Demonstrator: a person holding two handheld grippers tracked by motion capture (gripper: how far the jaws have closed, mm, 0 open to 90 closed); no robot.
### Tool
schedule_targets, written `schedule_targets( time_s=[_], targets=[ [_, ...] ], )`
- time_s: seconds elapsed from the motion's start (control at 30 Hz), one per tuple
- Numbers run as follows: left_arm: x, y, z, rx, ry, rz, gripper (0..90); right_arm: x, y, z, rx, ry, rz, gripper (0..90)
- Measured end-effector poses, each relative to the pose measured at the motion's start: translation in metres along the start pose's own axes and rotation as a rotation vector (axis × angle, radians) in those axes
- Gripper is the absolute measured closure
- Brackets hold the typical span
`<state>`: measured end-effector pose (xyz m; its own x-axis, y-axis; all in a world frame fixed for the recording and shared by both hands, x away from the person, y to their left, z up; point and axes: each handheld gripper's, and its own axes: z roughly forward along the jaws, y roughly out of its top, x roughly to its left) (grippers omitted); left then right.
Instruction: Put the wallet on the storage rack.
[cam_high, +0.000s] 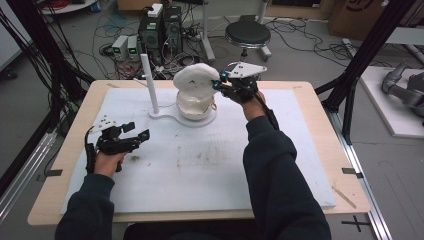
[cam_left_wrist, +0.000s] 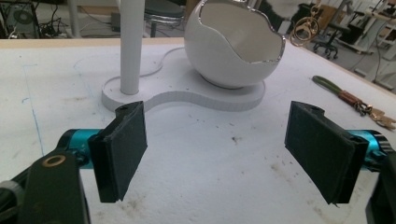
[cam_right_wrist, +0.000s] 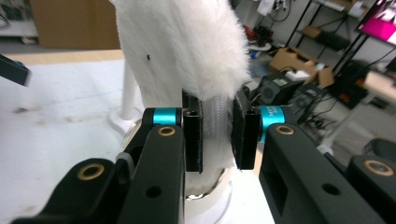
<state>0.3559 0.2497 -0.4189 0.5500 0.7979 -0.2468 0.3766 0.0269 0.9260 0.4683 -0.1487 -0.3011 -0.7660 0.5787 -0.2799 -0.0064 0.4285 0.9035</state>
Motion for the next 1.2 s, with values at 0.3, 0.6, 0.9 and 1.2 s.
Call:
schedule_targets(
  time_s=[0.3, 0.6, 0.9, 1.2],
  targets=[
    [0.000, -0.001, 0.002, 0.009, -0.012, -0.013, 21.7, -0.006, 0.008, 0.017, 0.036, -0.010, -0.040, 77.9],
    [0.000, -0.001, 0.003, 0.017, -0.017, -0.013, 22.0, -0.011, 0.018, 0.032, 0.064, -0.007, -0.066, 77.8],
    [0.001, -0.003, 0.003, 0.024, -0.020, -0.024, 22.1, -0.003, 0.007, 0.034, 0.246, -0.022, -0.290, 77.8],
    [0.000, -0.003, 0.004, 0.032, -0.021, -0.027, 22.2, 0.017, -0.004, 0.057, 0.334, -0.019, -0.345, 77.2]
  ],
)
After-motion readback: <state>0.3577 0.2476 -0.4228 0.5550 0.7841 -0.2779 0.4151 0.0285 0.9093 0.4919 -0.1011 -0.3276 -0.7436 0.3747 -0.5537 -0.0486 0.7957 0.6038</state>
